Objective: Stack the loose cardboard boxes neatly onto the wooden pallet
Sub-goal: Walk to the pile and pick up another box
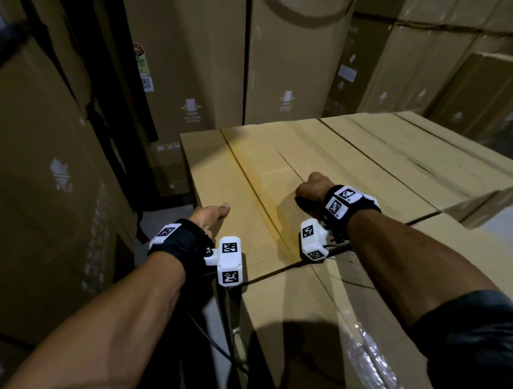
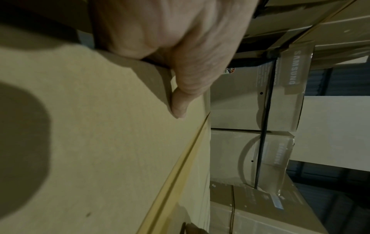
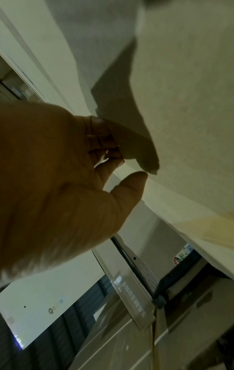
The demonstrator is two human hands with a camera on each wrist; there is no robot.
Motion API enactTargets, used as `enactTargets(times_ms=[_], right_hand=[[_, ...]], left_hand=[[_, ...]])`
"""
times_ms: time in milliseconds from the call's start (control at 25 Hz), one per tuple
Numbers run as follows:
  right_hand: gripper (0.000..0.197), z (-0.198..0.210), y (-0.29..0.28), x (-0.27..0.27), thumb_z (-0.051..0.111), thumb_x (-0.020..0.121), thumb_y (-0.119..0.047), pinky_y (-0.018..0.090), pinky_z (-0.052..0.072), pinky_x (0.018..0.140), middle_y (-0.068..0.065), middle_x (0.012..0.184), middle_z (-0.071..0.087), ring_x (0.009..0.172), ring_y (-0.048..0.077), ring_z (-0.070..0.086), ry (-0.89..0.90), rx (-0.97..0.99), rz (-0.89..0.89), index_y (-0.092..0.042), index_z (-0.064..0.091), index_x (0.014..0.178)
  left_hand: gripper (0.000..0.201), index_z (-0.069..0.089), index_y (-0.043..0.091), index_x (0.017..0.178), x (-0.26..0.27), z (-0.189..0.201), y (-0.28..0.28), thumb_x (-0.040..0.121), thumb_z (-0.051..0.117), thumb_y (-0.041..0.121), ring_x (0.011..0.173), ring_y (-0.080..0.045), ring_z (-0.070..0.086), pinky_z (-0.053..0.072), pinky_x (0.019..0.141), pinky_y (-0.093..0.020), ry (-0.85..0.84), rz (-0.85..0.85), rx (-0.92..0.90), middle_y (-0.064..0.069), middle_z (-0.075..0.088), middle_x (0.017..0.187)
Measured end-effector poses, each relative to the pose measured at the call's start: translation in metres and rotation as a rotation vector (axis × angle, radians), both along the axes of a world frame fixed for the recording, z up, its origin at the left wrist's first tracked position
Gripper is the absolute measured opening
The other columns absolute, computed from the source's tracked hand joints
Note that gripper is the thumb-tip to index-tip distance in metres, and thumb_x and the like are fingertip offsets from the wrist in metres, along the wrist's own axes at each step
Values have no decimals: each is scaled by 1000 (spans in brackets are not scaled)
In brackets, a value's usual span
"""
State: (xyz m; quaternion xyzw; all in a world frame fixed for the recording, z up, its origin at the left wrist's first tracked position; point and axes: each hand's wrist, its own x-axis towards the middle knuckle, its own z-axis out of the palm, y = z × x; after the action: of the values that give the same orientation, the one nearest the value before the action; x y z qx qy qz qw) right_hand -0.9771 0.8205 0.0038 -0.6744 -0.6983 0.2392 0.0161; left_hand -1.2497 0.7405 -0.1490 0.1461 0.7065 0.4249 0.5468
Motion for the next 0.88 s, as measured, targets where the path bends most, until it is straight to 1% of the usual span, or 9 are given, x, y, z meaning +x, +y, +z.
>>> enactTargets(times_ms=[80, 120, 240, 400, 560, 640, 720, 800, 880], right_hand=[[46, 2, 1, -1, 68, 83, -30, 42, 49, 100, 9, 119, 49, 117, 37, 53, 10, -13, 10, -12, 55, 123], [50, 4, 0, -2, 69, 82, -32, 39, 48, 100, 8, 116, 49, 120, 37, 53, 14, -19, 18, -10, 57, 126], [67, 1, 3, 0, 60, 64, -46, 40, 47, 100, 7, 119, 45, 120, 36, 50, -52, -44, 67, -16, 60, 123], [42, 3, -2, 0, 67, 74, -37, 47, 52, 96, 8, 115, 49, 106, 34, 53, 28, -21, 16, -16, 52, 107], [36, 4, 9, 8, 70, 63, -37, 49, 57, 90, 8, 112, 56, 100, 33, 59, 116, -42, 3, -19, 52, 88], [26, 6, 7, 8, 71, 70, -29, 41, 55, 87, 7, 108, 58, 98, 29, 58, 177, -38, -13, -16, 52, 83], [19, 3, 6, 11, 66, 83, -19, 31, 46, 81, 10, 102, 57, 94, 25, 53, 200, -25, -17, -16, 50, 74], [17, 3, 5, 15, 64, 86, -15, 29, 47, 77, 12, 95, 57, 93, 27, 54, 239, -37, -19, -15, 52, 74], [10, 6, 3, 22, 65, 85, -9, 32, 58, 73, 15, 88, 56, 88, 33, 63, 367, -106, -50, -6, 57, 83]], left_hand=[[134, 46, 6, 144, 16, 31, -14, 25, 87, 55, 128, -34, 54, 44, 102, -57, -10, 22, 39, -12, 52, 144], [134, 47, 5, 143, 17, 32, -14, 25, 87, 54, 127, -33, 55, 45, 103, -56, -8, 33, 39, -12, 54, 143], [138, 48, 8, 142, 12, 19, -4, 19, 90, 56, 125, -32, 57, 46, 103, -53, -2, 39, 26, -10, 57, 140], [140, 46, 12, 144, 2, 0, 10, 20, 90, 60, 127, -33, 55, 45, 102, -54, 30, 60, -12, -10, 55, 142], [126, 45, 8, 143, 19, 33, -4, 34, 87, 57, 121, -34, 59, 49, 98, -53, 46, 68, 2, -11, 56, 140], [110, 43, 5, 143, 34, 65, -22, 56, 86, 55, 119, -36, 58, 50, 97, -53, 73, 80, 27, -14, 55, 139], [92, 38, 3, 146, 45, 76, -31, 76, 80, 46, 125, -37, 53, 46, 101, -54, 69, 97, 21, -16, 50, 143], [87, 34, 1, 148, 51, 80, -33, 83, 76, 42, 129, -36, 49, 43, 105, -55, 54, 112, 17, -16, 47, 146], [95, 30, 2, 150, 48, 74, -31, 79, 78, 43, 133, -37, 46, 41, 106, -57, 45, 105, 34, -16, 42, 150]])
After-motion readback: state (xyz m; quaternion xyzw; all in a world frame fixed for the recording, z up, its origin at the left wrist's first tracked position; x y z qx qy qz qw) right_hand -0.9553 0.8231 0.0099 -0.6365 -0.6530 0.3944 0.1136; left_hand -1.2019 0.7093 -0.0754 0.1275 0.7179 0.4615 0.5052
